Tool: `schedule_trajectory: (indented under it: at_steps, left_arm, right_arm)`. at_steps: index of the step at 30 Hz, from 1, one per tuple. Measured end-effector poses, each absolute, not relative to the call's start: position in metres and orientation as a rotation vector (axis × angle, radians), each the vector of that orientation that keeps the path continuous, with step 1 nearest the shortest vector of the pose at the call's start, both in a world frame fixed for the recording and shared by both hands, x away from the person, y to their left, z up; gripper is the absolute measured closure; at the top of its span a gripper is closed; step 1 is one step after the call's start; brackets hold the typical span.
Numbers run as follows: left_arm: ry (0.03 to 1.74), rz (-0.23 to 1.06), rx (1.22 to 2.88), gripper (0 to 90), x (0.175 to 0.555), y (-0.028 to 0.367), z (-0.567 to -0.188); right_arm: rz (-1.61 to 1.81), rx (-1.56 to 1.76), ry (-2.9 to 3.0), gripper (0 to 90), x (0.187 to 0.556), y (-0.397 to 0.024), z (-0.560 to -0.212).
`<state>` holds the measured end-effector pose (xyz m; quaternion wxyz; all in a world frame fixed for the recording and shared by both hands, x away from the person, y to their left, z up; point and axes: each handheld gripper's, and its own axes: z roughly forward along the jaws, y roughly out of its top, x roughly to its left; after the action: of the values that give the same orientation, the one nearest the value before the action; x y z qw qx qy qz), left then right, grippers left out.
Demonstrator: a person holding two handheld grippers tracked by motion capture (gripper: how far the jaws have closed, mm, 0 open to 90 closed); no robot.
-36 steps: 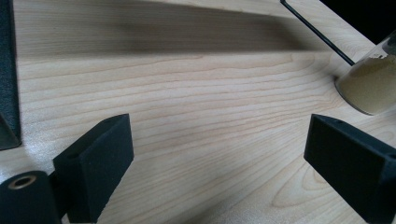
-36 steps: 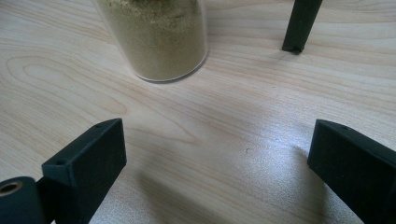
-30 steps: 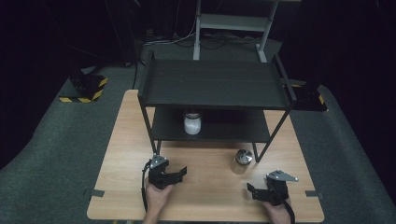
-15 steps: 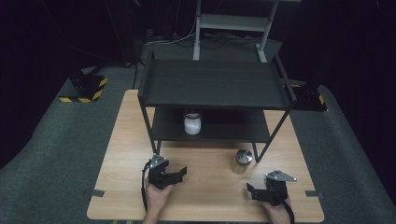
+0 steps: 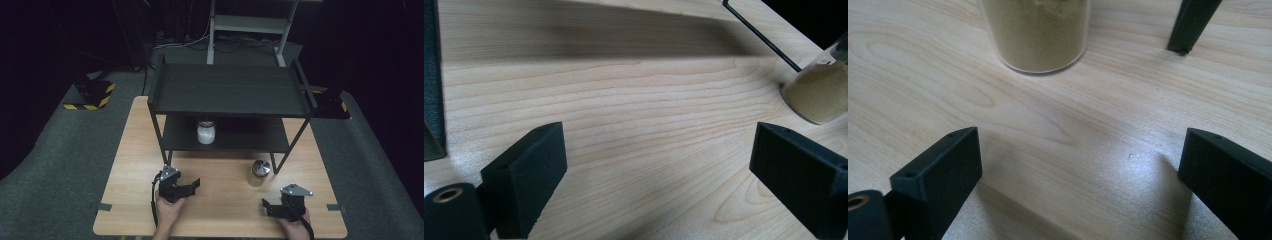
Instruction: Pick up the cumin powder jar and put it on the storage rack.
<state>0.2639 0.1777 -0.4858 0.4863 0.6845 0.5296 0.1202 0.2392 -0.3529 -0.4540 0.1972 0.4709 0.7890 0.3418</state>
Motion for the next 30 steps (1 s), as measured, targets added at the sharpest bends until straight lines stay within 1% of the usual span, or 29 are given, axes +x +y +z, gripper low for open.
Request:
schedule_trajectory:
  at_steps: [16, 30]
  left_arm:
    - [1.281, 0.288, 1.665, 8.5, 0.264, 0.179, -0.486]
    - [1.275, 0.286, 1.661, 8.5, 0.264, 0.180, -0.487]
  right_arm:
    - [1.004, 1.311, 2.222, 3.7, 0.232, -0.341, -0.455]
    - [1.006, 1.294, 2.213, 5.0, 0.247, -0.322, -0.443]
